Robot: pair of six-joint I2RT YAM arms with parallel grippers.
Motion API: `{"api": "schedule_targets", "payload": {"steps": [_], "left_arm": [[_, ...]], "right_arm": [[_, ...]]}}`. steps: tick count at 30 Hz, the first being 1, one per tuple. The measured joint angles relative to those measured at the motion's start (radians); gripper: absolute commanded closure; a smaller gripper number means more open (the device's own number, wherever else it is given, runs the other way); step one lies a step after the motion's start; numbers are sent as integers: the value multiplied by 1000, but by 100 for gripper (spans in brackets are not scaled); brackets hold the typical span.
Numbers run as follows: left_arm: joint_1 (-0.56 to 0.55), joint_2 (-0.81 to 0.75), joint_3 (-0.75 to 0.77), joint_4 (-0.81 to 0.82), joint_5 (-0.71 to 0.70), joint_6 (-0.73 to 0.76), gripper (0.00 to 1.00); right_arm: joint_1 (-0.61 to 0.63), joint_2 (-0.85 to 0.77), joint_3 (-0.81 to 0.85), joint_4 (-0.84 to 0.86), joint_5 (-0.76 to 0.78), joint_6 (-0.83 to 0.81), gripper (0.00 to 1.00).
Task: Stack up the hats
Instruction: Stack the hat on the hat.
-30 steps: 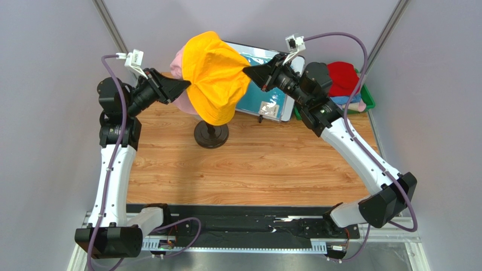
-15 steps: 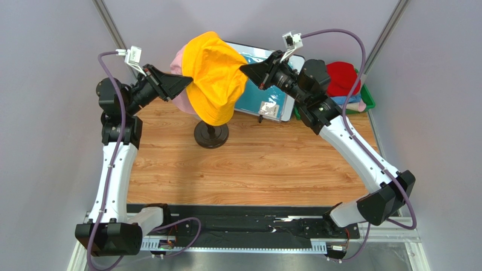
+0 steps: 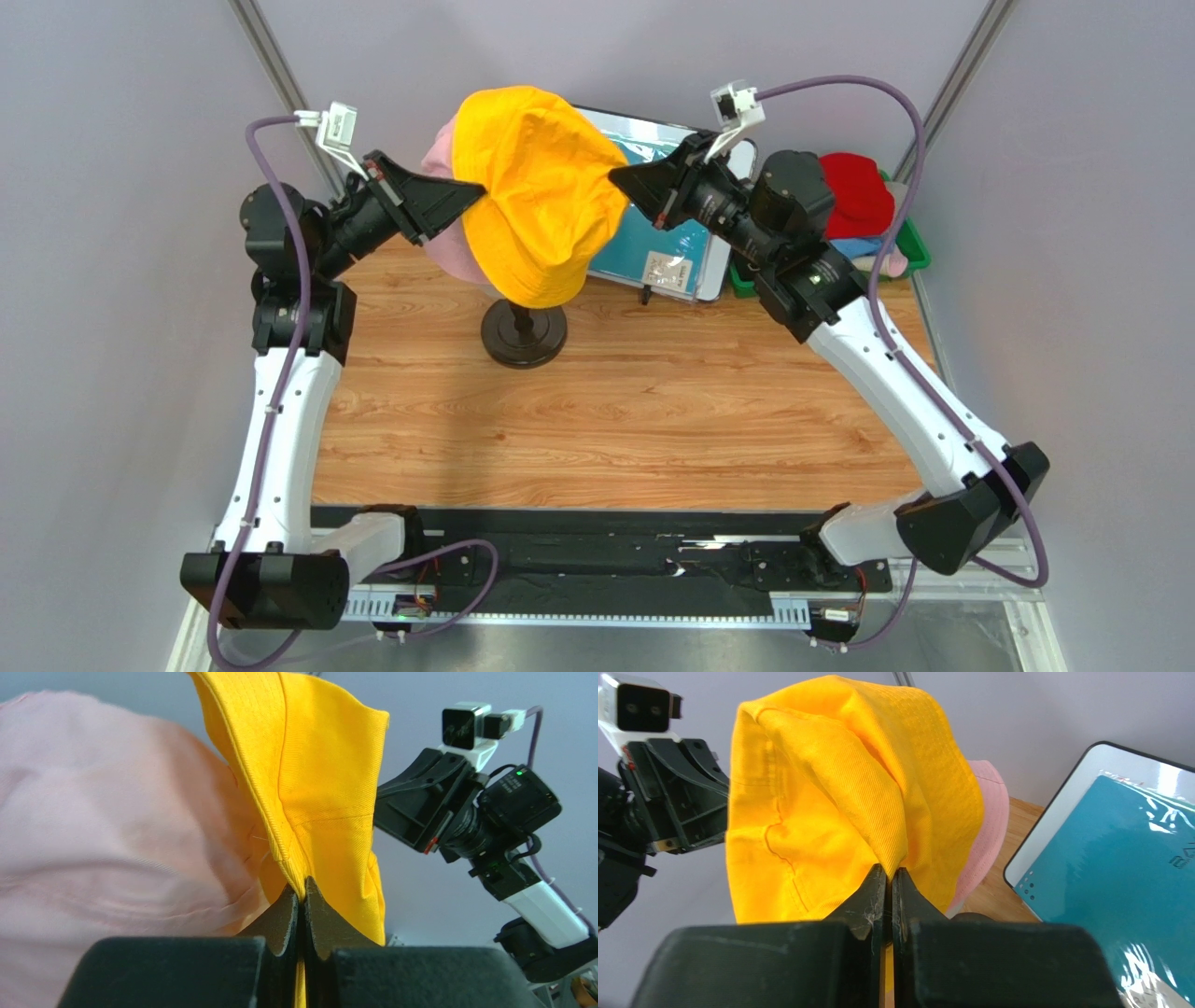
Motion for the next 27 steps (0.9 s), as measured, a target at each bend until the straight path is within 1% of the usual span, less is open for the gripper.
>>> {"api": "schedule_targets", "payload": {"steps": [1, 2, 3, 4, 5, 6, 7, 9, 15, 18, 20, 21, 23, 27], "left_arm": [[-6, 0, 23, 1, 0, -14, 100], [-15, -2, 48, 5, 0, -29, 100], [-21, -7, 68, 9, 1, -42, 100], [-29, -12, 90, 11, 0, -55, 100], [-35, -22, 116, 19, 0, -72, 100], [-37, -35, 135, 24, 0, -92, 100], [-39, -47, 148, 30, 0, -108, 100], [-40, -72, 173, 42, 0, -142, 100], [-65, -74, 263, 47, 8, -198, 100], [-94, -65, 276, 44, -13, -205, 100], [-129, -60, 276, 23, -64, -198, 100], [-154, -54, 277, 11, -89, -194, 100], [-188, -37, 291, -10, -117, -190, 100], [-224, 18, 351, -47, -177, -186, 100]], "right_arm": [[0, -15, 1, -18, 9, -9, 80], [-1, -33, 2, -36, 13, -19, 63], [-2, -48, 6, -51, 15, -23, 49], [-2, -66, 10, -69, 13, -34, 24], [-2, -84, 12, -82, 7, -43, 12], [-4, -103, 10, -89, -3, -44, 7], [-5, -121, 3, -88, -14, -47, 4], [-7, -176, -47, -80, -52, -54, 3], [-7, -376, -343, 24, -142, -7, 4], [16, -396, -446, 108, -181, 24, 5], [74, -388, -505, 151, -169, 23, 7], [110, -380, -523, 161, -163, 21, 8], [168, -362, -546, 185, -150, 24, 8], [240, -365, -607, 274, -100, 21, 7]]}}
